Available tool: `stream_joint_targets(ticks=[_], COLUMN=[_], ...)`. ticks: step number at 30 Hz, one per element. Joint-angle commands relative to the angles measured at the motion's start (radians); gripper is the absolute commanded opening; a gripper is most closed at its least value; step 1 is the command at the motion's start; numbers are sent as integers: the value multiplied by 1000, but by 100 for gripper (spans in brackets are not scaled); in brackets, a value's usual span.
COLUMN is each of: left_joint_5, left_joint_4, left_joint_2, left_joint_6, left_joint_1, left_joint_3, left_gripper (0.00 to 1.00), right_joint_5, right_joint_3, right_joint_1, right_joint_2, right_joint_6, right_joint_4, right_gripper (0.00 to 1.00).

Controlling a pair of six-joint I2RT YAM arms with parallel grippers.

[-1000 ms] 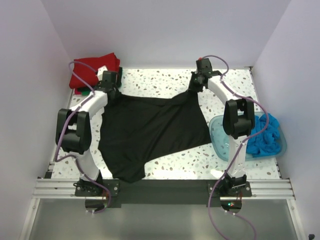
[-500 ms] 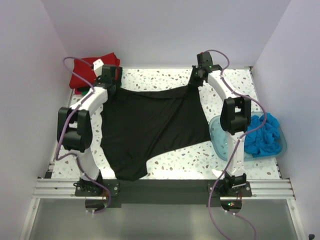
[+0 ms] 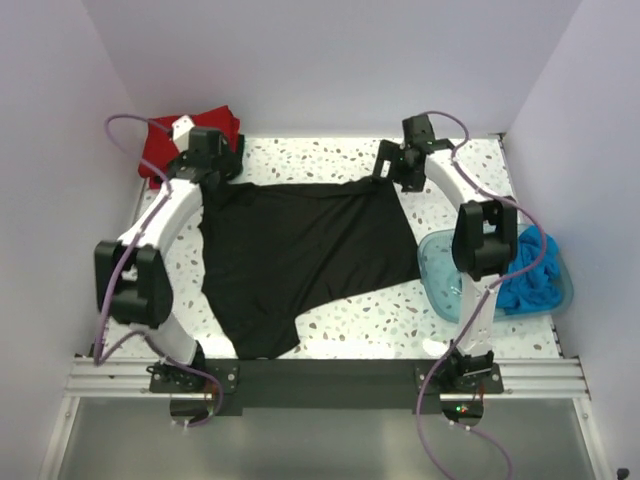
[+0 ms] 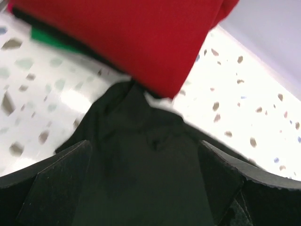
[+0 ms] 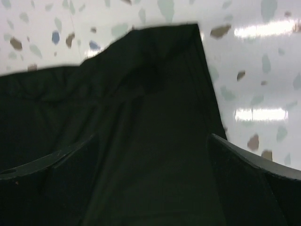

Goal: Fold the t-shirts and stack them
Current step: Flatten the tshirt out

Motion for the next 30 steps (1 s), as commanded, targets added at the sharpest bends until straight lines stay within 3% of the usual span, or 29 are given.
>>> stream_joint_targets(ticks=[1,5,11,15,21,30], left_joint_5=[101,168,222,242,264,300], left_joint_4=[-19,8,11,57,140,111], left_joint_2=[-218,-387,-423,-340,-159,178], left_joint_6=[-47,-79,-79,-50,-15,78], left_joint_1=[-2,-90,-134,-117,-19,40], left_joint_3=[-198,-509,-701,-709,-635,-313], left_gripper=[100,100,100,100,100,100], right_joint_5=[16,99,217,215,188,214], right_joint_3=[-156,-421,-664,-730,-743,-677], right_joint_1=[57,204,338,381,387,387], right_joint_2=[-218,-357,-483,-491,-376,-276], right_joint_6=[-70,-78,23,58,100,126], right_joint_4=[42,89,137,161,194,175], right_gripper=[99,99,99,99,99,99])
